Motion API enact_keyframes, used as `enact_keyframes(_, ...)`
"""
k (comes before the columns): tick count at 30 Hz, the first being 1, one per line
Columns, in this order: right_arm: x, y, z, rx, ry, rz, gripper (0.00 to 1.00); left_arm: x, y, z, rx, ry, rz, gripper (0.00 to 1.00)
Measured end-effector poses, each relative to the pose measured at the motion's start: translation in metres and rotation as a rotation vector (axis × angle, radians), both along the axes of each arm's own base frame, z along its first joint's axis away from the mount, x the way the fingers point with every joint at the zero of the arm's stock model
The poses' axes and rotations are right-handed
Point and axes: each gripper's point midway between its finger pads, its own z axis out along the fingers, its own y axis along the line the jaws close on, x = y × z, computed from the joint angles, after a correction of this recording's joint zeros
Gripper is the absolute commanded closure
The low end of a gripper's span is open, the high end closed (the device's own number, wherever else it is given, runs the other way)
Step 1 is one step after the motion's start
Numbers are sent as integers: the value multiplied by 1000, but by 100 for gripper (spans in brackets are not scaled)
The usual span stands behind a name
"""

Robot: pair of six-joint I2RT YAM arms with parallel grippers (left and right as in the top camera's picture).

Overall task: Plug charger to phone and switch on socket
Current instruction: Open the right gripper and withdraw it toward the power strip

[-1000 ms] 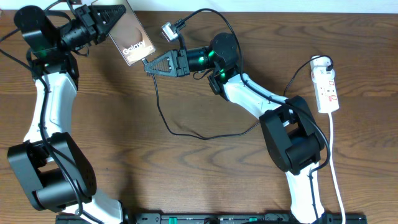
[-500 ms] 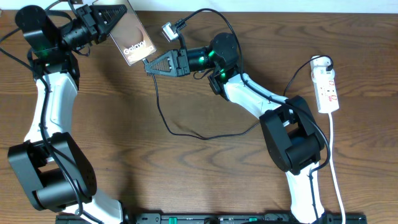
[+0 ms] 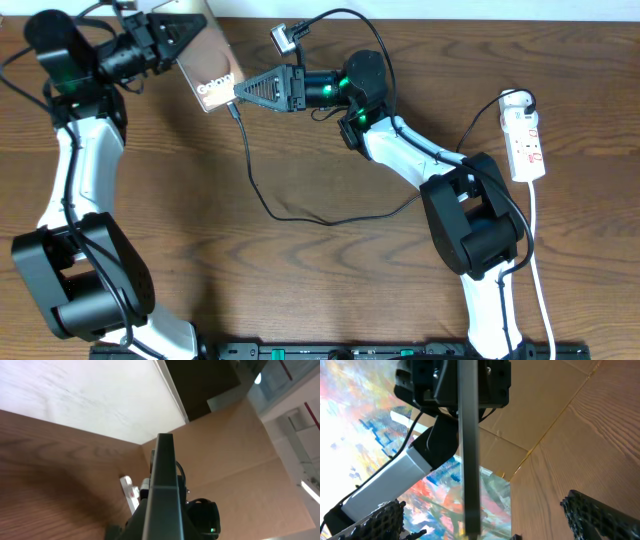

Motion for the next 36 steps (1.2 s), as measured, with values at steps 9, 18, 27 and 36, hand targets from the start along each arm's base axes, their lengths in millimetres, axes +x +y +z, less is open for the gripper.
enact_keyframes(9,9,-6,-5,-17,19,-20,1,1,42,0,0,0,85,93)
enact_keyframes(18,42,-27,-75,-235,258,-109,1,-2,51,-1,0,2,89,93)
enact_keyframes(27,39,-59,-164,-558,426,-223,1,-3,51,-1,2,1,86,93)
enact_keyframes(36,37,-122,-153,-865,302,-451,1,-4,45,-25,2,79,72,93)
